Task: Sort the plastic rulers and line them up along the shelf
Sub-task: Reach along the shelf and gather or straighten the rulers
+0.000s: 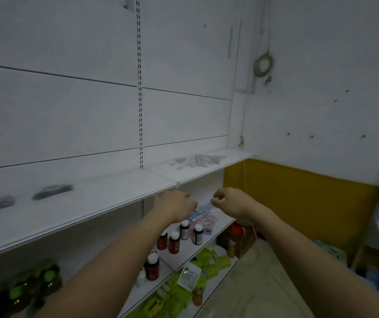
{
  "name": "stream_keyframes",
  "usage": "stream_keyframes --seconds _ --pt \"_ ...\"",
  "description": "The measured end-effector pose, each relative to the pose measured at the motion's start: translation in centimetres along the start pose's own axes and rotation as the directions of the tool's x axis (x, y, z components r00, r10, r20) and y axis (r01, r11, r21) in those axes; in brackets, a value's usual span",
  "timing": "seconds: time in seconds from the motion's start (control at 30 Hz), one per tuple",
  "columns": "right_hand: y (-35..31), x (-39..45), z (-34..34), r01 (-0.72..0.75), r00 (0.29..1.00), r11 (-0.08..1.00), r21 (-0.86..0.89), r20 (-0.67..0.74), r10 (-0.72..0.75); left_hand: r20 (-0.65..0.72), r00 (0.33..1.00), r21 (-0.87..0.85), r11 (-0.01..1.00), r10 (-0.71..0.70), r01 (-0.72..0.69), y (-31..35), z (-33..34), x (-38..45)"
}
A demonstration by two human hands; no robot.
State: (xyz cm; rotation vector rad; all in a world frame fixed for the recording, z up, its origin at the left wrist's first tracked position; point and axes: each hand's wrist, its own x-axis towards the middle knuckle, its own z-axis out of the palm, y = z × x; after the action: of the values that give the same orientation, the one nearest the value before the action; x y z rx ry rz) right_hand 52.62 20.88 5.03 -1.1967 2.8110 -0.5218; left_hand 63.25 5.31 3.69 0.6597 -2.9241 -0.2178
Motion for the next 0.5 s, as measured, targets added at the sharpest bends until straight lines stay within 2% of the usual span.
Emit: stream_keyframes --seconds 0.2,0.5 --pt "5.5 3.4 -1.1 -0.006 1.0 0.999 0.042 0.006 0.006 0.028 0.999 0.018 0.999 -0.03 0.03 3.9 1.6 4.3" --pt "10.9 13.5 0.9 -0.005 0.997 1.0 0.007 0.082 0.005 0.02 0.997 -0.004 0.997 -0.074 0.074 4.4 3.5 16.5"
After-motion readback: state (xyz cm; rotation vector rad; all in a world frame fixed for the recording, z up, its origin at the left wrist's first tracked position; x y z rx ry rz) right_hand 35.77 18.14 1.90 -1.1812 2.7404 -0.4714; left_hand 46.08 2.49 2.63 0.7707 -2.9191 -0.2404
